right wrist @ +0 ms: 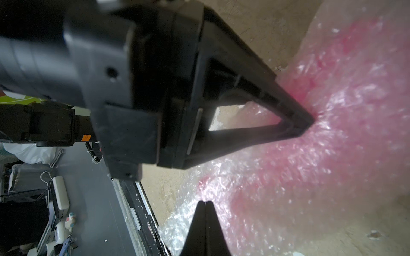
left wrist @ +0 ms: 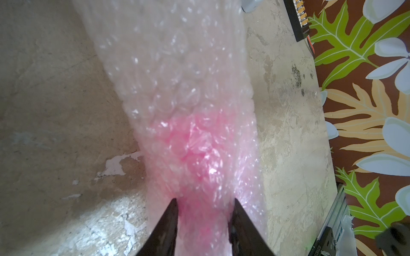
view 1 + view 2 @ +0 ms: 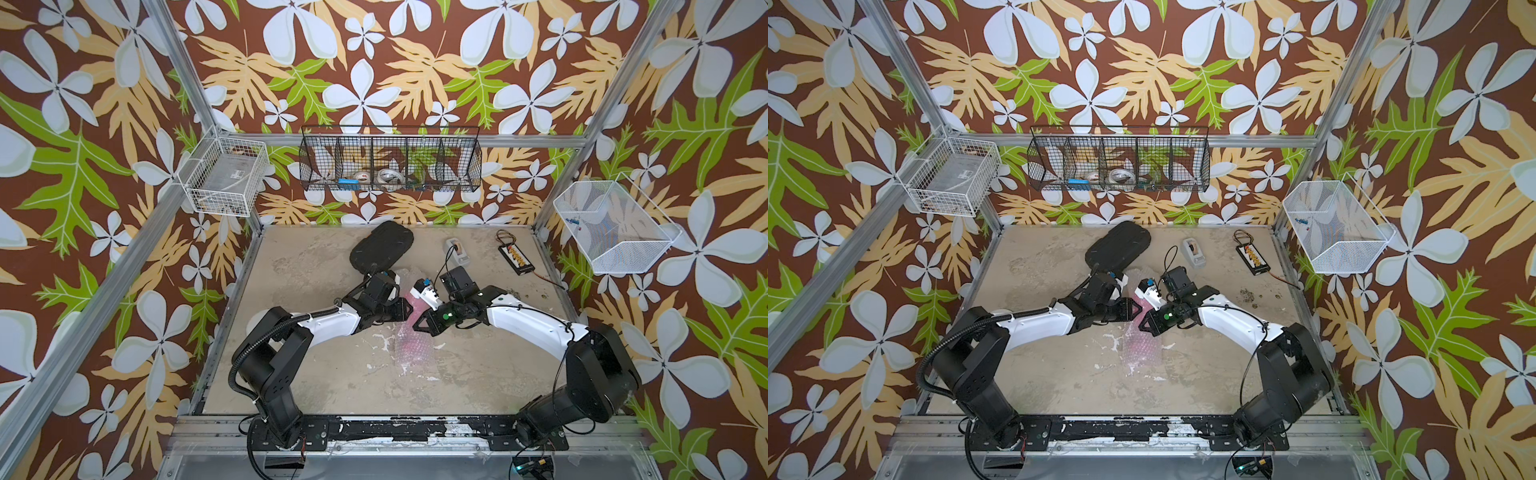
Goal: Wrap wine glasses in bubble wrap
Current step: Stick the tape on the bubble wrap.
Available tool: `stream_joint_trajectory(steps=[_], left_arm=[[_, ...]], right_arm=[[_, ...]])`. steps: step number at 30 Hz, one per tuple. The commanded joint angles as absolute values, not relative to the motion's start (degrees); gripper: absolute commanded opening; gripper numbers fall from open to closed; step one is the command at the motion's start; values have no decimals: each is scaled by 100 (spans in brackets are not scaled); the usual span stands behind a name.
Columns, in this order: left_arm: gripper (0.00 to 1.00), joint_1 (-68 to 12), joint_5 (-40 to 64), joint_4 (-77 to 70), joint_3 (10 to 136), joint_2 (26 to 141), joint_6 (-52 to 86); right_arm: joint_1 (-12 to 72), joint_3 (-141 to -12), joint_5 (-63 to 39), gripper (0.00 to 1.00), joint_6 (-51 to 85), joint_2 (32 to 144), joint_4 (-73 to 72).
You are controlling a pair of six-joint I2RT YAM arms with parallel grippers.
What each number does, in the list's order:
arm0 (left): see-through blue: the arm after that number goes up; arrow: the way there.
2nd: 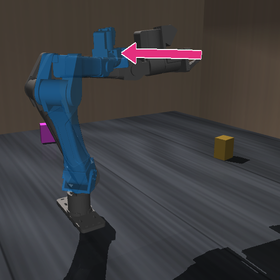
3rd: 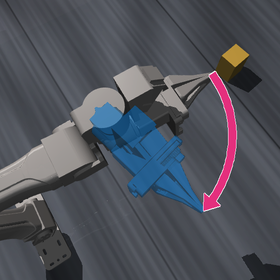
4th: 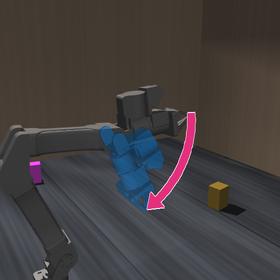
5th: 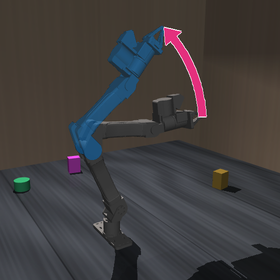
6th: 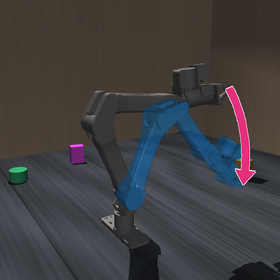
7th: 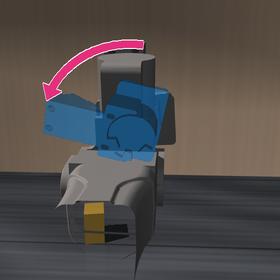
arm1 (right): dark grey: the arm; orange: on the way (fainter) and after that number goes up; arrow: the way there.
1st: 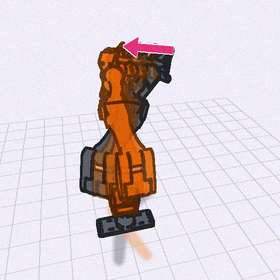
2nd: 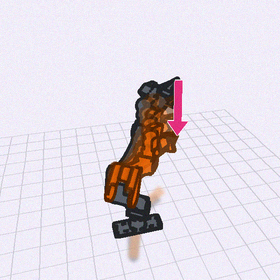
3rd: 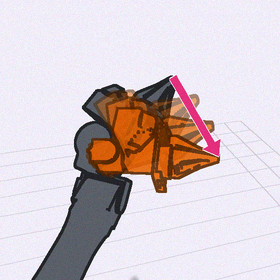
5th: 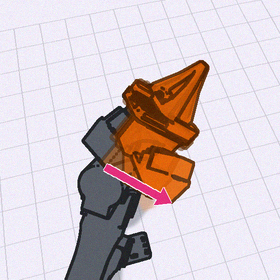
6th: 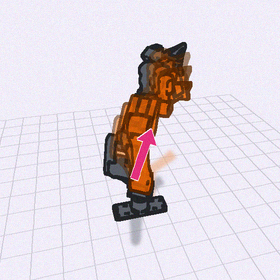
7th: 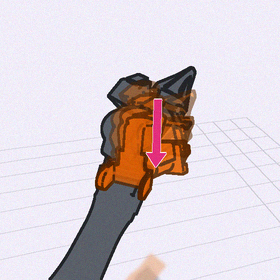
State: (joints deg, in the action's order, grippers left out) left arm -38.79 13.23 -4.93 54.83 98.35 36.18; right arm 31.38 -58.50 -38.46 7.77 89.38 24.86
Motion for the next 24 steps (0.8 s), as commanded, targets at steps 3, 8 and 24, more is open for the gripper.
stream_joint_trajectory(steps=[3,8,24], left_arm=[[39,-3878,1283,-79,5446,9803,3667],[39,-3884,1292,-80,5432,9791,3680],[38,-3886,1340,-124,5368,9712,3709]], right_arm=[[3155,-6057,-3655,0,823,9098,2478],[3164,-6182,-3469,0,844,9287,2520],[3155,-6293,-3402,0,1085,9510,2315]])
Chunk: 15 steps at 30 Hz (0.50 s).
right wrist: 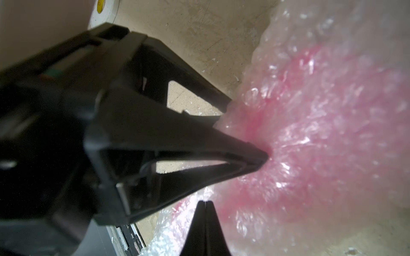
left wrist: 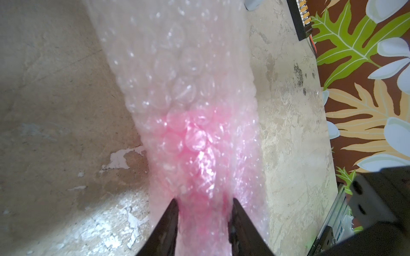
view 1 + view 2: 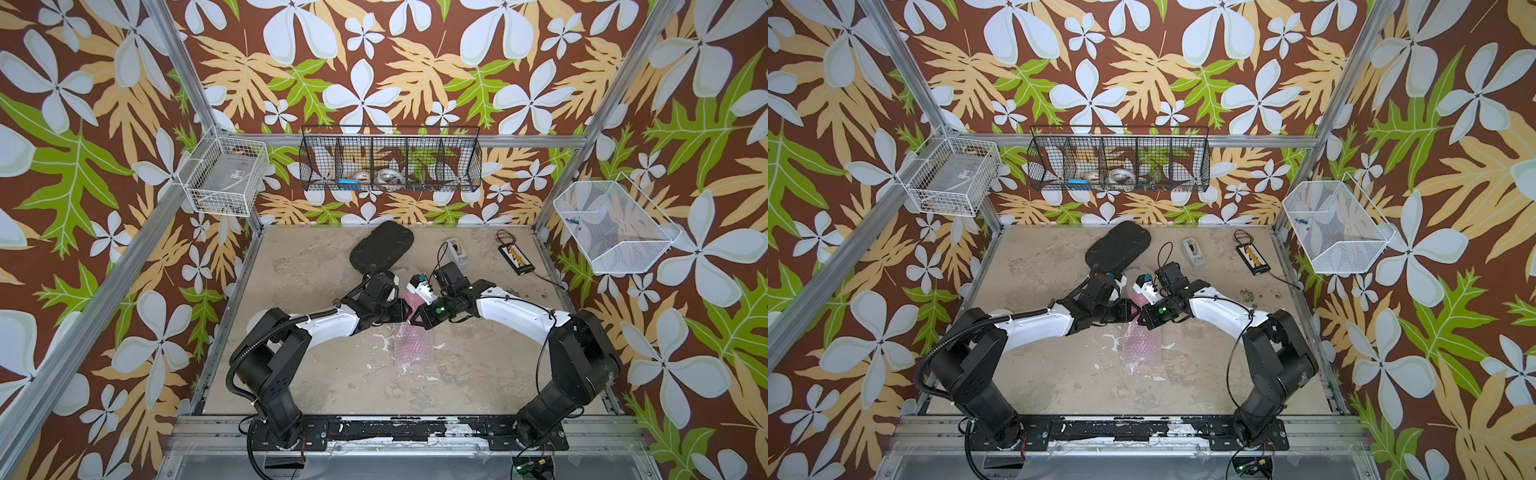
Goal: Wrap wine glasses in bubble wrap
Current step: Stick the tape on the bubble wrap.
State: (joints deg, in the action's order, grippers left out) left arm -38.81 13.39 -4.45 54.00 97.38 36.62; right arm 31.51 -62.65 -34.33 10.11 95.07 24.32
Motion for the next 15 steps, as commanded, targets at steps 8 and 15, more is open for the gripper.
stream_joint_trajectory(steps=[8,15], left_arm=[[38,-3885,1371,-149,5352,9637,3739],[38,-3910,1384,-156,5344,9633,3753]], right_arm=[[3162,-6381,-3202,8,1120,9615,2364],[3158,-6364,-2988,14,1199,9624,2374]])
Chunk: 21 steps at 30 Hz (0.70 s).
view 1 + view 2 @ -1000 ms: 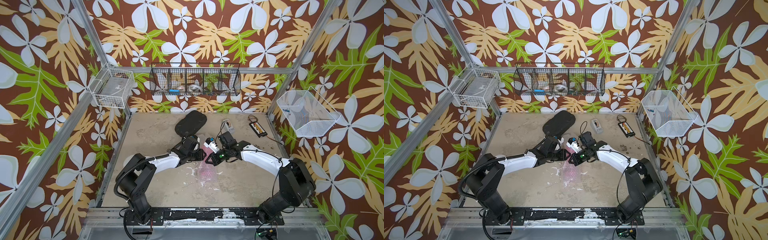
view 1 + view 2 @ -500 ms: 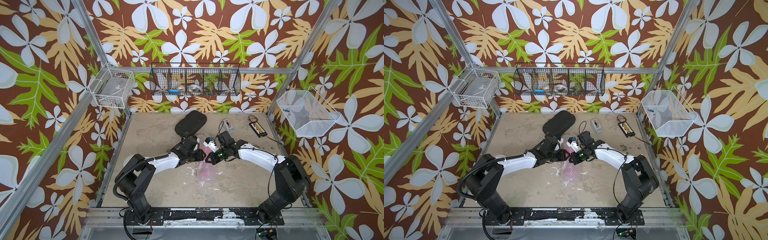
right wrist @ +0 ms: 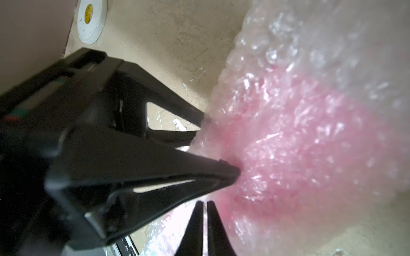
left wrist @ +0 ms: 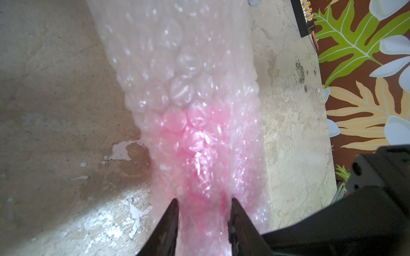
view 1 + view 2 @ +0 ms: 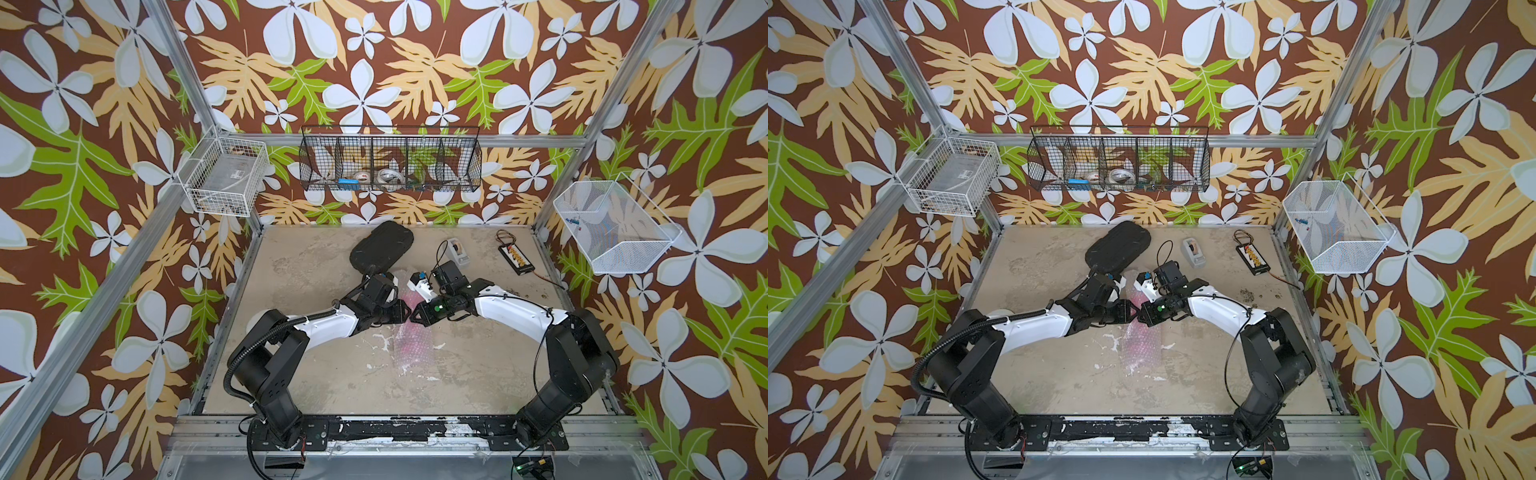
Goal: Wrap wine glasses in bubble wrap
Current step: Stick the tape on the bubble wrap.
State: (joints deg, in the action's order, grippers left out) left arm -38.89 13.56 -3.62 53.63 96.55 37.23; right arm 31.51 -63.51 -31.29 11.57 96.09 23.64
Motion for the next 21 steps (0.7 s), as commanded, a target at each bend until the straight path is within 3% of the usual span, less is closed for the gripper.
stream_joint_trajectory(steps=[1,7,21], left_arm=[[38,-3915,1381,-160,5338,9637,3755],[39,-3947,1373,-151,5336,9581,3771],[47,-3945,1416,-307,5029,9286,3936]], right_arm=[[3155,-6355,-2979,15,1219,9616,2364],[3160,-6339,-2909,20,1264,9683,2371],[3156,-6240,-2953,21,1380,9589,2171]])
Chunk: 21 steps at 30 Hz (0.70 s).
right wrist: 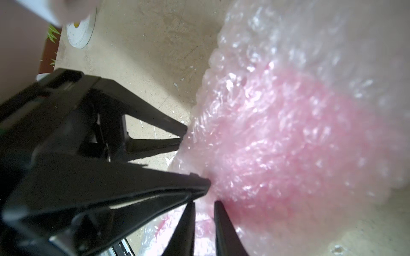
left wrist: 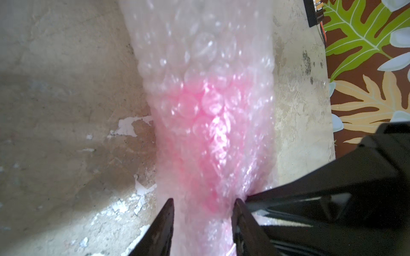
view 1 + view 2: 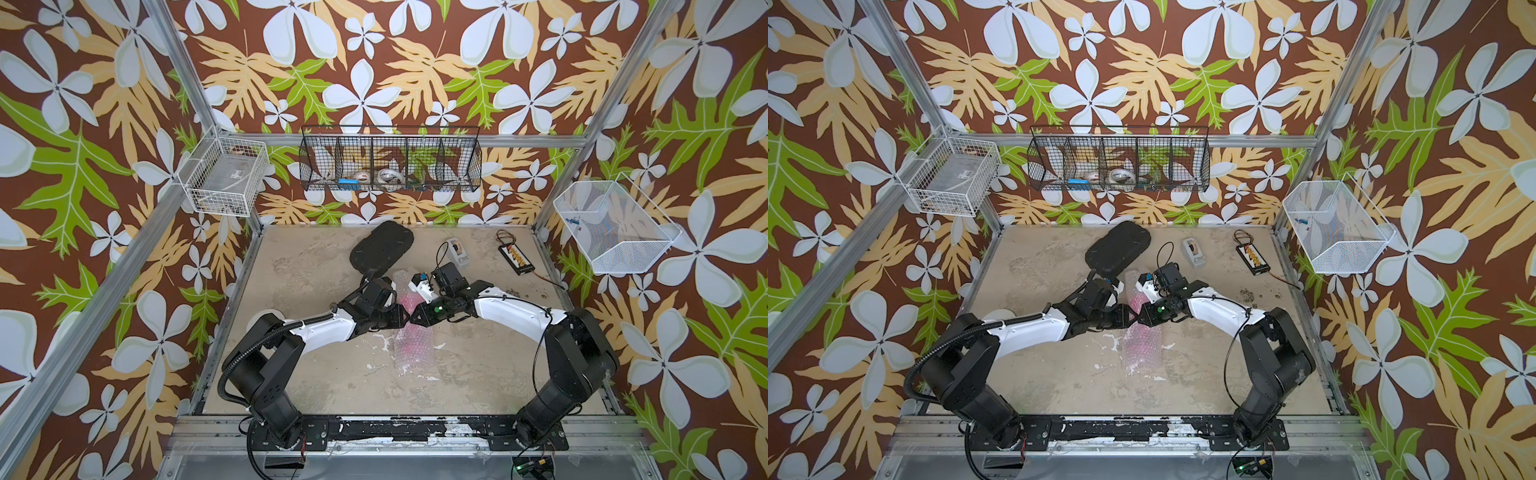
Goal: Wrap wine glasses in bubble wrap
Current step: Stick the tape on the bubble wrap.
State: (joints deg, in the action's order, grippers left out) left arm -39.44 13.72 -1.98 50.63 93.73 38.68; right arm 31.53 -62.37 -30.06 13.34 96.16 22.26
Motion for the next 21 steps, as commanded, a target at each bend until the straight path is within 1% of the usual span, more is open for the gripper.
stream_joint_trajectory(steps=[1,15,18,20,21], left_arm=[[48,-3946,1413,-331,5012,9244,3946],[59,-3940,1439,-475,4809,8967,3924],[58,-3946,1466,-466,4782,8975,3912],[54,-3946,1501,-496,4760,8994,3911],[54,-3946,1507,-500,4747,8993,3911]], right_arm=[[3155,-6248,-2948,21,1373,9589,2164],[3160,-6293,-2988,21,1371,9644,2164],[3155,-6310,-2988,21,1385,9634,2153],[3154,-6328,-2980,20,1385,9646,2153],[3155,-6341,-2979,20,1390,9650,2153]])
